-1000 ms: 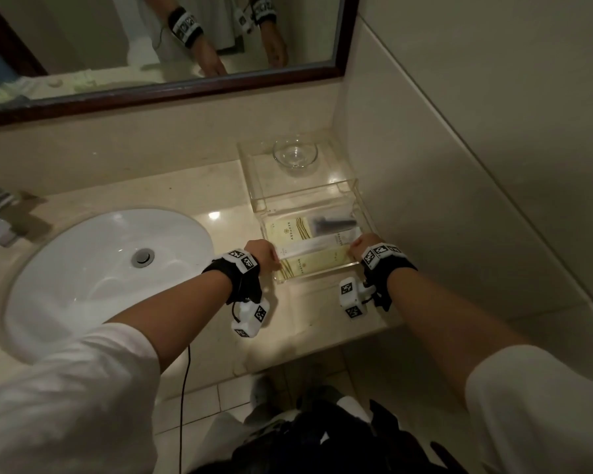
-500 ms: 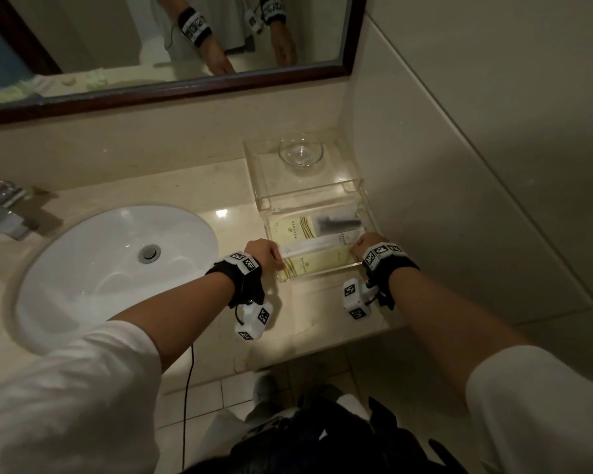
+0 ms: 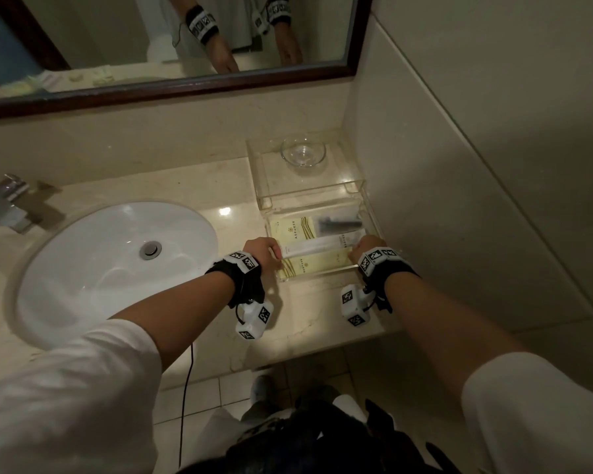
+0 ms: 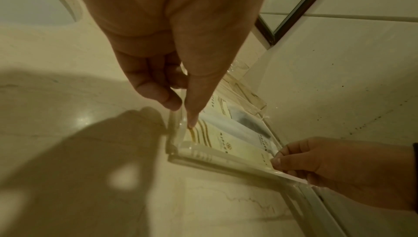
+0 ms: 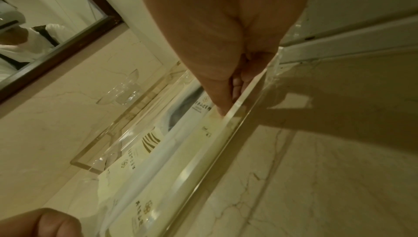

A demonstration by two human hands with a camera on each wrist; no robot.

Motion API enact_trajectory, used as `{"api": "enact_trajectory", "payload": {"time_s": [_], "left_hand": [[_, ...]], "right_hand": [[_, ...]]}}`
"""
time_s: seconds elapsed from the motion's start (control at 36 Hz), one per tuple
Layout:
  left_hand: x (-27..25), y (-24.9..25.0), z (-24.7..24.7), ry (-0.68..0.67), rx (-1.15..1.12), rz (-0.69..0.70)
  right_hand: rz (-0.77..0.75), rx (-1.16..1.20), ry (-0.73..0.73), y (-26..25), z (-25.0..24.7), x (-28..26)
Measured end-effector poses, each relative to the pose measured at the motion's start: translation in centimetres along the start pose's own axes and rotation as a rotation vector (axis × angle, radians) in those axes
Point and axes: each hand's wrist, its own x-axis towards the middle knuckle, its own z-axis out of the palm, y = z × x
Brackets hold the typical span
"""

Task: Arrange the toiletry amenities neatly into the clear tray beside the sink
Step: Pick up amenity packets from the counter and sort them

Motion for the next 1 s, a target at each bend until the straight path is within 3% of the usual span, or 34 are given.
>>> {"api": "enact_trajectory", "payload": {"time_s": [0.64, 1.0], "left_hand": [[0.3, 0.5, 0.0, -0.021, 0.070, -0.006], [0.5, 0.1, 0.2, -0.029, 0.116, 0.049]], "right_hand": [[0.024, 0.030, 0.004, -0.3, -0.1, 0.1], [-0.072, -0.177, -0.020, -1.0, -1.2, -0.8]]}}
